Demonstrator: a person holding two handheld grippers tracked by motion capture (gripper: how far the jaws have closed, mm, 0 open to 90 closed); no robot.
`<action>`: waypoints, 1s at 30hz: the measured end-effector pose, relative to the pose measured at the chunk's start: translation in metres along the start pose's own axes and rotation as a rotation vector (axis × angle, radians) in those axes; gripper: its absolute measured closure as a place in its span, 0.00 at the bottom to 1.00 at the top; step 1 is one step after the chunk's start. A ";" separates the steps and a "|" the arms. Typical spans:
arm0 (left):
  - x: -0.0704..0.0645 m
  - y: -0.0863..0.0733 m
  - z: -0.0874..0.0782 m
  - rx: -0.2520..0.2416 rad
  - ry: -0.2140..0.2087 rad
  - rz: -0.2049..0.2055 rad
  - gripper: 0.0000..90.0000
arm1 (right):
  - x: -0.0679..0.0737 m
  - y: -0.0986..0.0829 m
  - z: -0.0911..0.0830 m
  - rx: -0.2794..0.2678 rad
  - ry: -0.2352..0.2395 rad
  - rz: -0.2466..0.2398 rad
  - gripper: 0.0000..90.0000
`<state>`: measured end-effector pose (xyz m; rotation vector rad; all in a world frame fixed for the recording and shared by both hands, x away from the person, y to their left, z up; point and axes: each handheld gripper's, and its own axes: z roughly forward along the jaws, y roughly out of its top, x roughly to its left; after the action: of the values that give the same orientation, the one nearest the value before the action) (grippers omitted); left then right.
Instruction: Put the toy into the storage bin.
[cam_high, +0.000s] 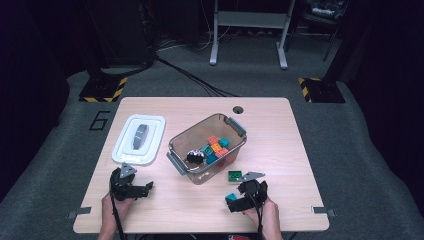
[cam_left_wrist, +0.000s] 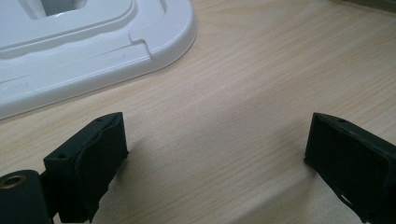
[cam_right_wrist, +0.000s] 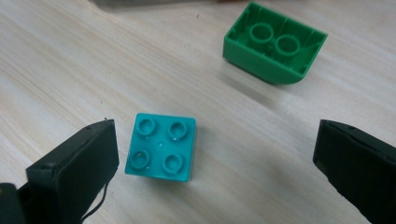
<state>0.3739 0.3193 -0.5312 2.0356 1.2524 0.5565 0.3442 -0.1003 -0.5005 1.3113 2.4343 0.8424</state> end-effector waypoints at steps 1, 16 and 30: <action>0.000 0.000 0.000 0.000 0.000 0.000 0.06 | 0.001 -0.001 0.001 0.003 0.004 0.008 0.00; 0.000 0.000 0.000 0.001 -0.002 -0.002 0.06 | 0.010 -0.003 0.003 0.009 0.019 -0.062 0.64; 0.000 0.000 0.000 0.001 -0.002 -0.002 0.06 | 0.002 0.000 -0.003 -0.012 0.015 -0.030 0.65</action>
<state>0.3742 0.3196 -0.5312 2.0347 1.2537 0.5528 0.3412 -0.0995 -0.4979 1.2655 2.4505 0.8604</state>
